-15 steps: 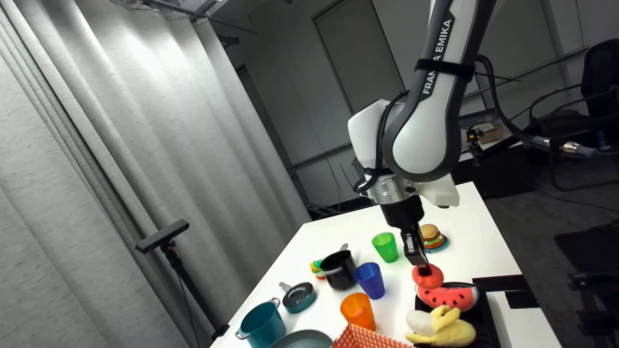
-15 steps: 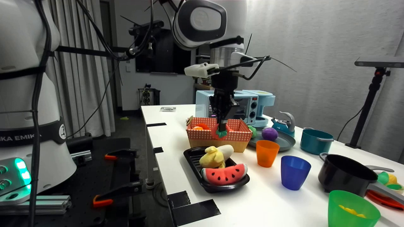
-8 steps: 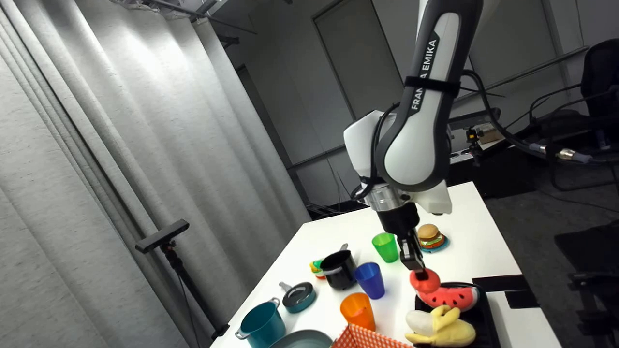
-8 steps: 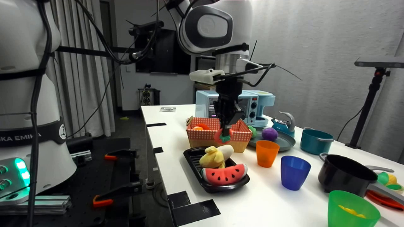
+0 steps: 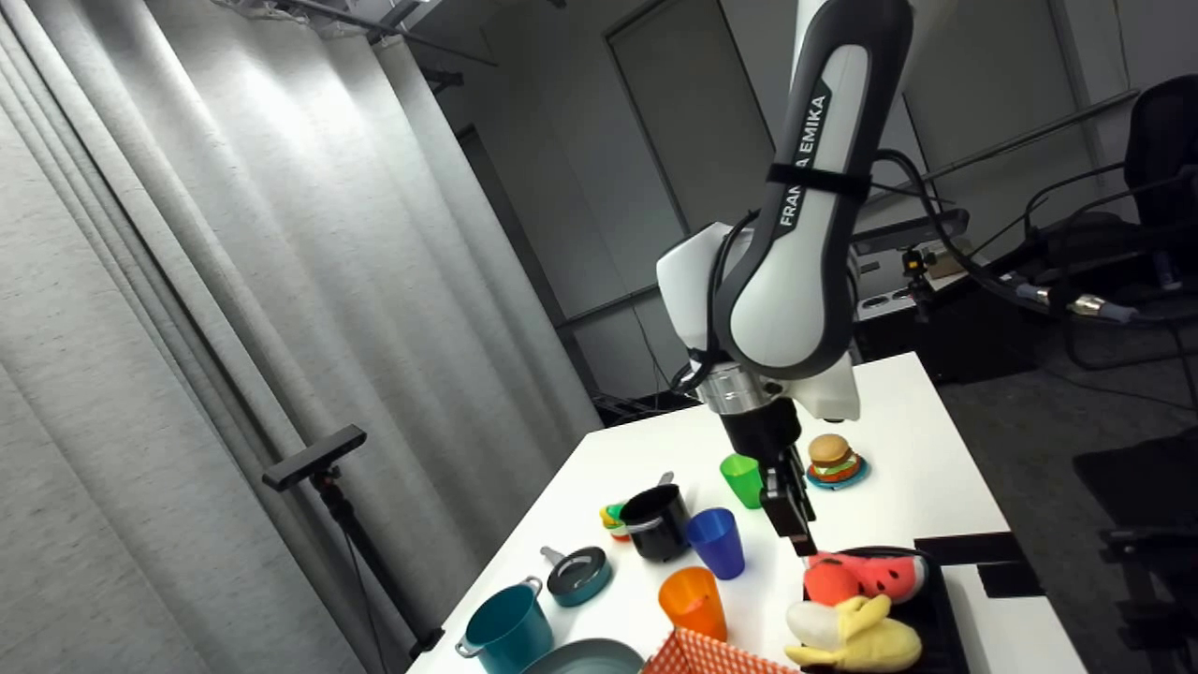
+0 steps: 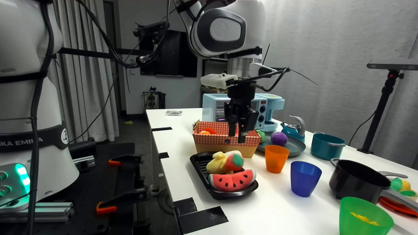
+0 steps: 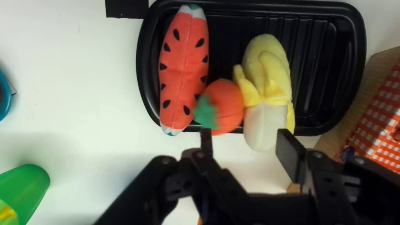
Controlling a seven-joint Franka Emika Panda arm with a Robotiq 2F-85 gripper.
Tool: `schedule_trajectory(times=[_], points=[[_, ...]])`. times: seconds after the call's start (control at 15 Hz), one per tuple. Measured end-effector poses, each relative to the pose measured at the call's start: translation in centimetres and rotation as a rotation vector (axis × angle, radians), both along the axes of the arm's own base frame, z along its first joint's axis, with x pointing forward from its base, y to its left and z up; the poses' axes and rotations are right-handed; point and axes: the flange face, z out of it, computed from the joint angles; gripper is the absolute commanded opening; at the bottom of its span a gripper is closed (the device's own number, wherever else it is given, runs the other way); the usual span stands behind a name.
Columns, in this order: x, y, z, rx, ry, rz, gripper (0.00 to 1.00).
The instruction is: Take the banana, watermelon and peach plushies from the box one at a time and put them on the black plate
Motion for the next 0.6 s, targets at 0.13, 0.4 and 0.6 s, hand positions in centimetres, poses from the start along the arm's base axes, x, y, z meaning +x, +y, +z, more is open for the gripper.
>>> schedule_trajectory(times=[0.13,0.4,0.6], points=[[0.1,-0.04,-0.04,0.0,0.0,-0.001,0.99],[0.21,-0.07,0.02,0.0,-0.002,-0.003,1.0],[0.26,-0.07,0.11,-0.001,-0.004,-0.003,1.0]])
